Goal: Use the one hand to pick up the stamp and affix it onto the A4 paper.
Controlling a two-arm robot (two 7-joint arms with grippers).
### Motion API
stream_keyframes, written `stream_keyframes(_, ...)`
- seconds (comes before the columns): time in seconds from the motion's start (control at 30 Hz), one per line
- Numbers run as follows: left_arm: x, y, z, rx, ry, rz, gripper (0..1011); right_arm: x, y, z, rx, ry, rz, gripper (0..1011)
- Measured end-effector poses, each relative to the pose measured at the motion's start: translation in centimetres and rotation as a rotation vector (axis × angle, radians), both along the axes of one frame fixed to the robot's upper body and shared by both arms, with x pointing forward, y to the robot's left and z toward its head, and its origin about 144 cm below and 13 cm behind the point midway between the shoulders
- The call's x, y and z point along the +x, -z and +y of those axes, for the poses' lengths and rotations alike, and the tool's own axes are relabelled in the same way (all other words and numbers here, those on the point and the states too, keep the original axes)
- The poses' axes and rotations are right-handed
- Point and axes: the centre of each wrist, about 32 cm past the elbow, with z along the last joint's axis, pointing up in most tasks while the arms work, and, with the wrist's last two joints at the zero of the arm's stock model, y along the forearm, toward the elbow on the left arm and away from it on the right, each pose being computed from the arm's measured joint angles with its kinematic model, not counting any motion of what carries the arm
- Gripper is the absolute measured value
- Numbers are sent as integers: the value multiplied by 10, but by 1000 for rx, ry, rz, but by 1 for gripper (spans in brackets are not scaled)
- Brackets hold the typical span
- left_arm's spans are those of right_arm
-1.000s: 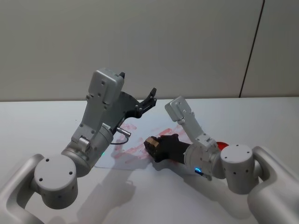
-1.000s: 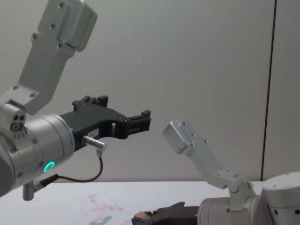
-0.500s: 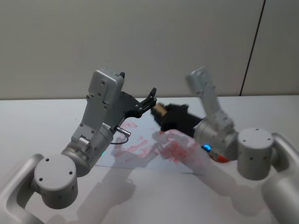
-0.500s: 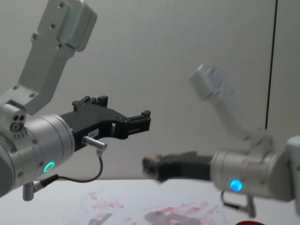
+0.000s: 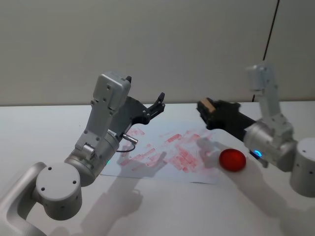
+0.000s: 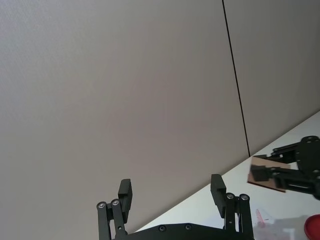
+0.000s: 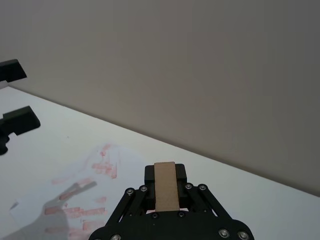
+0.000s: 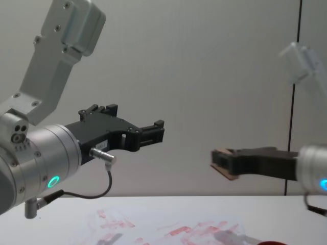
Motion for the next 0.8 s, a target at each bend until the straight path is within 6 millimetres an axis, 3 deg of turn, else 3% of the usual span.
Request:
stream_keyframes(0.23,0,0,0,0,0,0,1001,-12,4,-18,-25,23,35,220)
stream_keyframes(0.8,0,0,0,0,0,0,1001,-26,19,-36,-115,43,114,220)
